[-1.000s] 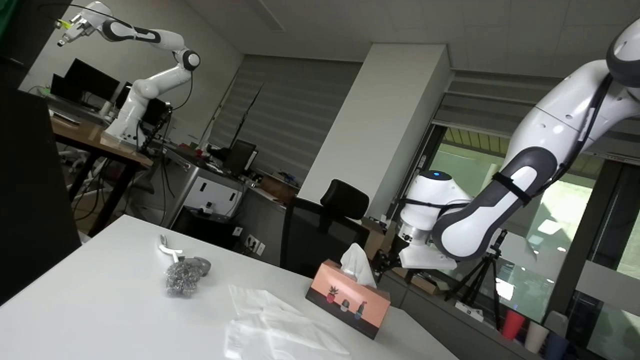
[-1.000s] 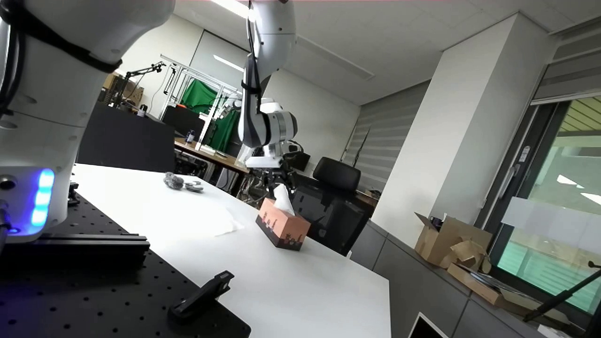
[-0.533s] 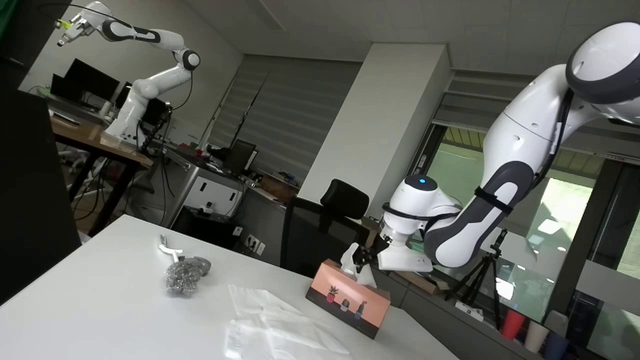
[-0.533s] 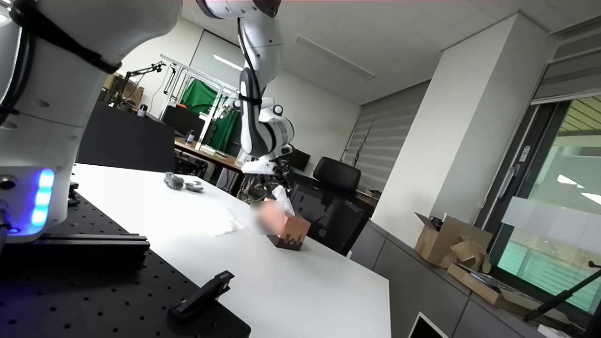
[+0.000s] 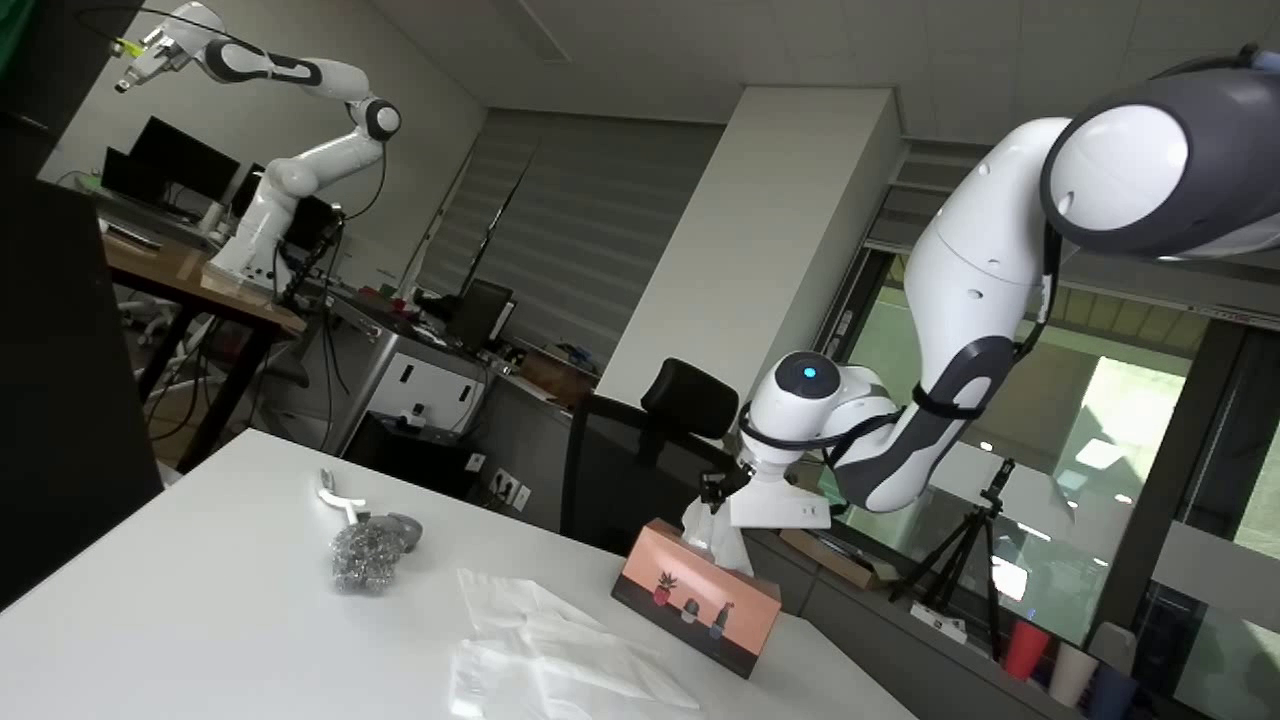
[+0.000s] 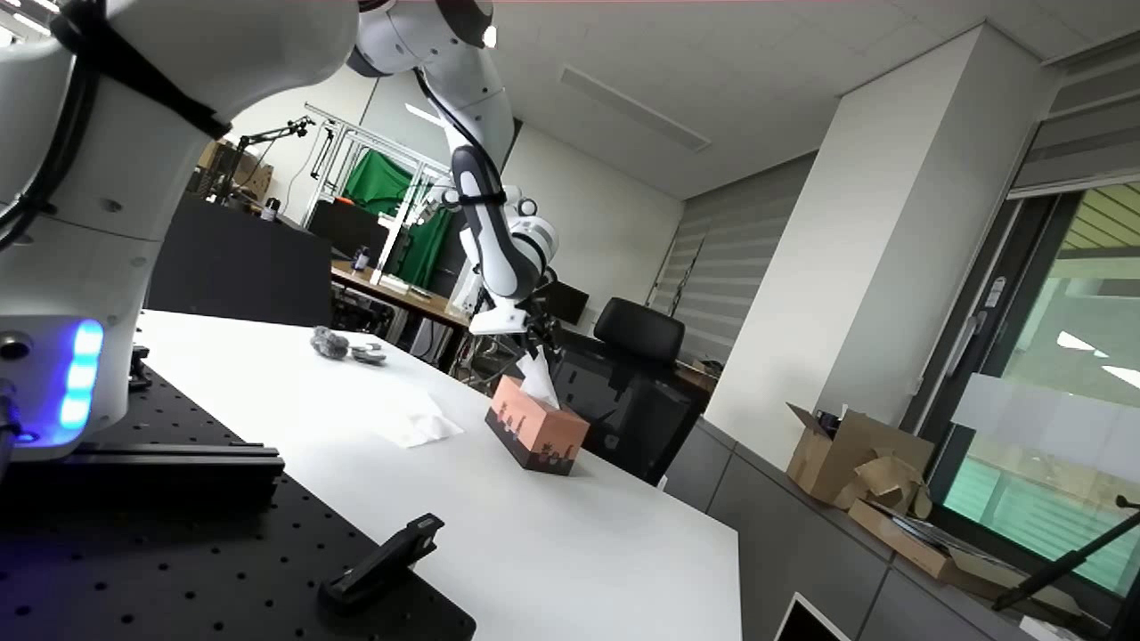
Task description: Get a wipe from the wipe holder and put it on the table
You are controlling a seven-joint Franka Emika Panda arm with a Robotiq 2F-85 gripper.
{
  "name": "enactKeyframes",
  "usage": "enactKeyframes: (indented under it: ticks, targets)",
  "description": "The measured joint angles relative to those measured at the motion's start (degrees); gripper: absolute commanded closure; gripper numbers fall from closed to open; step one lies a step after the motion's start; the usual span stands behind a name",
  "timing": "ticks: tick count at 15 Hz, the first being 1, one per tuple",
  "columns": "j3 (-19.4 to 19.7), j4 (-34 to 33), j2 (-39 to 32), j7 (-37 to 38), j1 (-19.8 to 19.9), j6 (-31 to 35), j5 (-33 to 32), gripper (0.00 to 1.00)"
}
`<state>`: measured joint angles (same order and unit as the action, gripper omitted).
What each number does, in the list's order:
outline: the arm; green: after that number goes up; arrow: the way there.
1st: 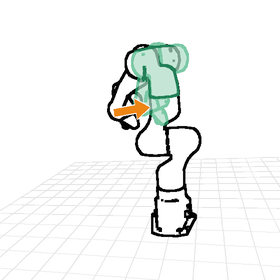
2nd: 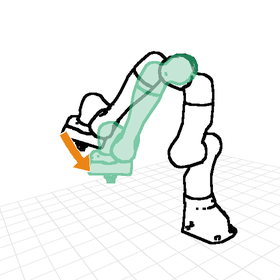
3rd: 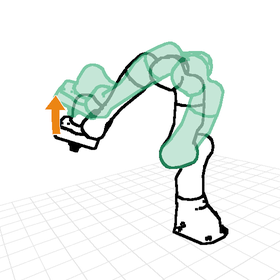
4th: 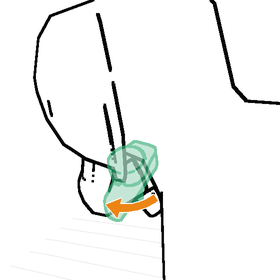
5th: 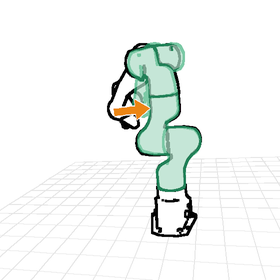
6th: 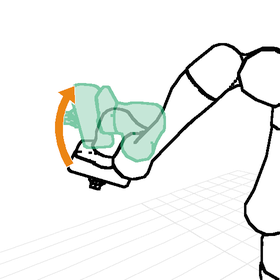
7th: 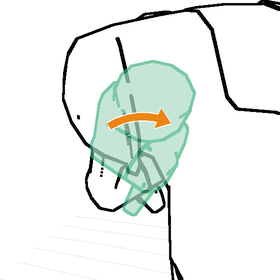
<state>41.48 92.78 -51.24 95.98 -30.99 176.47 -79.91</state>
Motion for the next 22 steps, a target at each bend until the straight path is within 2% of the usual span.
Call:
enactKeyframes:
  ticks: [4,5,11,17,20,22]
  targets:
    - [0.04,0.39,-3.09,1.22,-0.01,-1.58,1.44,0.97]
    - [-0.11,0.61,-3.53,1.07,0.15,-2.03,2.31,0.99]
    - [-2.37,1.6,-2.35,-4.51,1.74,-4.25,10.6,1.0]
    - [-3.75,2.84,6.42,-11.36,2.04,-4.25,14.98,1.0]
    - [-8.47,5.78,13.74,-20.55,4.26,-4.06,19.56,1.0]
    - [-15.62,8.87,19.63,-29.6,8.54,-4.04,24.17,1.0]
